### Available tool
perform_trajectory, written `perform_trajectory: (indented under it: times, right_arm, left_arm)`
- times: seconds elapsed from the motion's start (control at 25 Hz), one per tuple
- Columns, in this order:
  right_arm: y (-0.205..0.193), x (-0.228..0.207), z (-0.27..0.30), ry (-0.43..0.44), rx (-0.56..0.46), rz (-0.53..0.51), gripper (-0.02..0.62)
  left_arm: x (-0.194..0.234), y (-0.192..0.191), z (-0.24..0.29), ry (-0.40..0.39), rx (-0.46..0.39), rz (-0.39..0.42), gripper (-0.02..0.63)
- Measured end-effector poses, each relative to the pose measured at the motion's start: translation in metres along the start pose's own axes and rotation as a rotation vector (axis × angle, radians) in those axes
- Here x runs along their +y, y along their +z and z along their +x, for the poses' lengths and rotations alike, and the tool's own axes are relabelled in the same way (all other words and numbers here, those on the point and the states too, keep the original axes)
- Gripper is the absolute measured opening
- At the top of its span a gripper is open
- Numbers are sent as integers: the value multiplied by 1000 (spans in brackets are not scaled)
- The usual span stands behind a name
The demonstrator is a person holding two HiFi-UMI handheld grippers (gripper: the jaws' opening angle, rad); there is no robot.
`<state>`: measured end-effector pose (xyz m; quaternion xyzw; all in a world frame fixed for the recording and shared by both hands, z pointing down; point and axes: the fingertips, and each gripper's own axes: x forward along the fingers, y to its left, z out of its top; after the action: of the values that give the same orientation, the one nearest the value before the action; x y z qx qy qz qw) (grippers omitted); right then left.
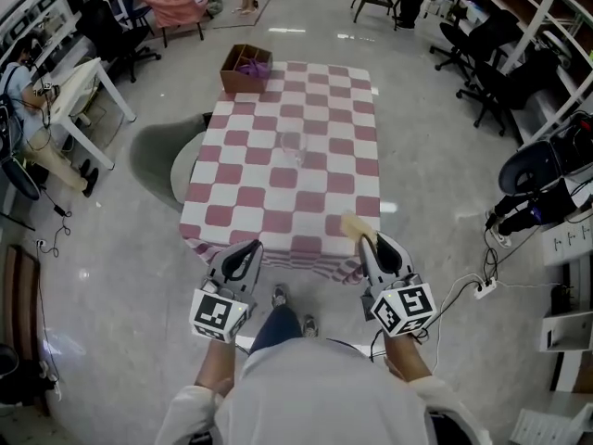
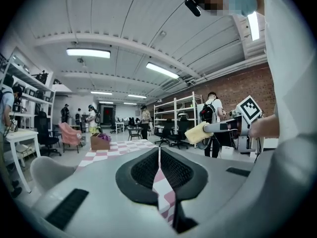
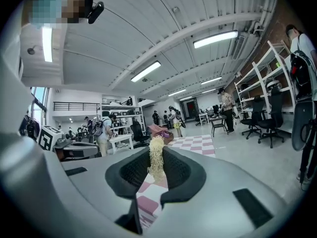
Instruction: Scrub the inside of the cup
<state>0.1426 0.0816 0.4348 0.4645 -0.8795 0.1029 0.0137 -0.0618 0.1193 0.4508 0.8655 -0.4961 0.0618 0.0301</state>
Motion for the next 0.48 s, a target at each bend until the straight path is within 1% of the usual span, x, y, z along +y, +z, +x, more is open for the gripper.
perform_trajectory:
  times: [0.2,0.48]
  right_arm:
    - [14,-1,39,-19,-11,-12,87]
    - [30,-5,81,-74,-47,-8,87]
  left_arm:
    - [32,6,34,-55,-3,-9,37]
    - [69,23,73,-132,-22,25,37]
